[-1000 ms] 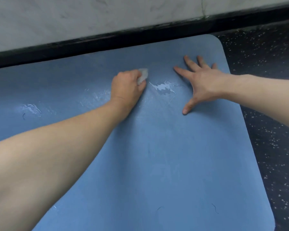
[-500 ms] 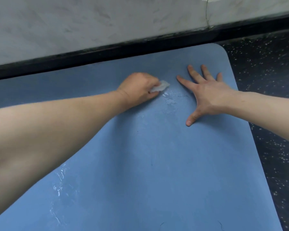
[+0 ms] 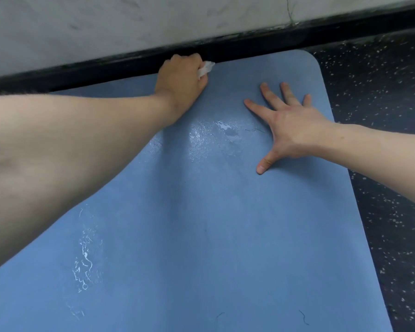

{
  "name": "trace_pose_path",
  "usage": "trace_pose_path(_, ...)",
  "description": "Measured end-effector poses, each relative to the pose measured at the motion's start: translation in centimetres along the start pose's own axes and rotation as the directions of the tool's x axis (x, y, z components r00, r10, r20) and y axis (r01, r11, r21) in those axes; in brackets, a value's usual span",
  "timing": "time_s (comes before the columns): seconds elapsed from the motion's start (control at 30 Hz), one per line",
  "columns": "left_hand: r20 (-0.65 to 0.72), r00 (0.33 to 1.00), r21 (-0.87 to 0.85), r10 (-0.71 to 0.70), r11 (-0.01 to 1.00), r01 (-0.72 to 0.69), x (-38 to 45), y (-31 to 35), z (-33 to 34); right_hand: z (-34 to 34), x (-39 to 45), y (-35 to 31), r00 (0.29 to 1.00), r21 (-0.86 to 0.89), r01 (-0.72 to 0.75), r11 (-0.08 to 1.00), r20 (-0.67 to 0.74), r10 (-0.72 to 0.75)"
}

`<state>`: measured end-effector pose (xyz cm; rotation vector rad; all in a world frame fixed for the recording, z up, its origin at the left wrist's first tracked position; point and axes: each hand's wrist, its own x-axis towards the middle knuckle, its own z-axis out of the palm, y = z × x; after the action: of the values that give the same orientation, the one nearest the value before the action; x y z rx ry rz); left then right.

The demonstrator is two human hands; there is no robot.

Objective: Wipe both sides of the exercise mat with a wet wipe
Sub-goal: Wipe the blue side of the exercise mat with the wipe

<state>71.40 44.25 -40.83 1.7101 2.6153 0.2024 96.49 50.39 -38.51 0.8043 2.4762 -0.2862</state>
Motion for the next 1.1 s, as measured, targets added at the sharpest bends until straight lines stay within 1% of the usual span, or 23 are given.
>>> trace_pose_path(0.07, 0.03, 0.979, -0.043, 0.202, 0.979, -0.201, -2.1, 2.4, 0.3, -0.2, 0.0, 0.1, 1.0, -0.003, 0.002, 1.0, 0.001, -0.002)
trace_pose_path(0.13, 0.183, 0.847, -0.14, 0.499, 0.866, -0.48, -4.9, 4.2, 0.7, -0.1, -0.3, 0.1, 1.0, 0.007, 0.004, 1.0, -0.007, -0.004)
trace_pose_path(0.17, 0.231, 0.807, -0.123, 0.543, 0.839, -0.53, -5.2, 3.8, 0.6, -0.1, -0.5, 0.1, 1.0, 0.016, 0.008, 1.0, -0.011, -0.008)
trace_pose_path(0.2, 0.238, 0.83, -0.07, 0.504, 0.861, -0.503, -4.6, 3.1, 0.2, 0.0, -0.7, 0.2, 1.0, 0.029, 0.015, 0.999, -0.017, -0.014)
trace_pose_path(0.27, 0.15, 0.961, -0.011, 0.234, 0.972, -0.235, -2.8, 1.6, -0.2, 0.3, -1.4, 0.6, 0.998, 0.063, 0.042, 0.997, -0.051, -0.039)
trace_pose_path(0.3, 0.117, 0.985, 0.002, 0.129, 0.991, -0.13, -2.9, 1.4, -0.2, 0.5, -1.9, 1.0, 0.996, 0.086, 0.061, 0.994, -0.073, -0.055)
trace_pose_path(0.33, 0.103, 0.984, 0.006, 0.143, 0.99, -0.144, -3.7, 1.9, 0.1, 0.7, -2.5, 1.4, 0.994, 0.116, 0.076, 0.99, -0.092, -0.065)
trace_pose_path(0.37, 0.101, 0.961, -0.016, 0.257, 0.966, -0.256, -5.0, 3.0, 0.4, 0.9, -3.1, 1.7, 0.993, 0.153, 0.079, 0.985, -0.104, -0.063)
trace_pose_path(0.43, 0.188, 0.795, -0.15, 0.577, 0.817, -0.557, -8.4, 4.8, 0.8, 1.2, -4.7, 2.0, 0.994, 0.214, 0.058, 0.975, -0.102, -0.037)
trace_pose_path(0.47, 0.214, 0.719, -0.18, 0.662, 0.75, -0.637, -9.4, 4.7, 1.0, 1.3, -5.4, 1.9, 0.996, 0.219, 0.047, 0.975, -0.087, -0.029)
trace_pose_path(0.5, 0.234, 0.717, -0.176, 0.656, 0.754, -0.633, -9.4, 4.1, 0.6, 1.4, -6.1, 1.6, 0.998, 0.208, 0.04, 0.977, -0.063, -0.028)
trace_pose_path(0.6, 0.154, 0.952, -0.043, 0.266, 0.964, -0.262, -7.1, 2.3, -0.3, 2.4, -7.8, 0.1, 0.999, 0.14, 0.022, 0.99, 0.036, -0.027)
trace_pose_path(0.63, 0.132, 0.98, -0.025, 0.147, 0.989, -0.145, -7.4, 2.5, -0.1, 2.9, -8.2, -0.5, 0.997, 0.107, 0.017, 0.994, 0.069, -0.025)
trace_pose_path(0.67, 0.134, 0.98, -0.049, 0.147, 0.989, -0.141, -8.4, 3.2, 0.0, 3.4, -8.4, -1.0, 0.995, 0.058, 0.022, 0.998, 0.097, -0.027)
trace_pose_path(0.73, 0.203, 0.884, -0.168, 0.422, 0.904, -0.393, -11.6, 5.5, 0.2, 4.3, -8.8, -1.5, 0.992, -0.044, 0.043, 0.998, 0.12, -0.038)
trace_pose_path(0.8, 0.258, 0.649, -0.29, 0.716, 0.698, -0.655, -14.9, 6.3, 0.5, 4.7, -8.8, -1.4, 0.992, -0.065, 0.044, 0.997, 0.118, -0.036)
trace_pose_path(0.83, 0.248, 0.609, -0.284, 0.754, 0.657, -0.698, -15.0, 5.9, 0.4, 4.7, -8.8, -1.3, 0.993, -0.06, 0.043, 0.997, 0.117, -0.036)
trace_pose_path(0.87, 0.227, 0.654, -0.261, 0.722, 0.691, -0.674, -14.4, 5.3, -0.1, 4.6, -8.8, -1.2, 0.993, -0.057, 0.043, 0.997, 0.116, -0.036)
trace_pose_path(0.9, 0.189, 0.771, -0.211, 0.609, 0.792, -0.573, -13.5, 4.7, -0.1, 4.6, -8.8, -1.3, 0.993, -0.057, 0.043, 0.997, 0.116, -0.036)
trace_pose_path(0.97, 0.176, 0.956, -0.13, 0.236, 0.968, -0.215, -12.7, 4.2, -0.6, 4.8, -8.8, -1.2, 0.993, -0.055, 0.038, 0.998, 0.117, -0.032)
trace_pose_path(1.0, 0.164, 0.978, -0.115, 0.131, 0.987, -0.113, -13.3, 4.6, -0.5, 4.8, -8.8, -1.2, 0.993, -0.052, 0.035, 0.998, 0.117, -0.028)
trace_pose_path(1.03, 0.127, 0.98, -0.157, 0.155, 0.978, -0.135, -14.7, 5.4, 0.0, 4.9, -8.7, -1.1, 0.993, -0.05, 0.033, 0.998, 0.116, -0.027)
trace_pose_path(1.1, 0.09, 0.887, -0.319, 0.452, 0.857, -0.405, -18.2, 7.5, 0.2, 5.0, -8.7, -1.0, 0.994, -0.048, 0.033, 0.998, 0.108, -0.028)
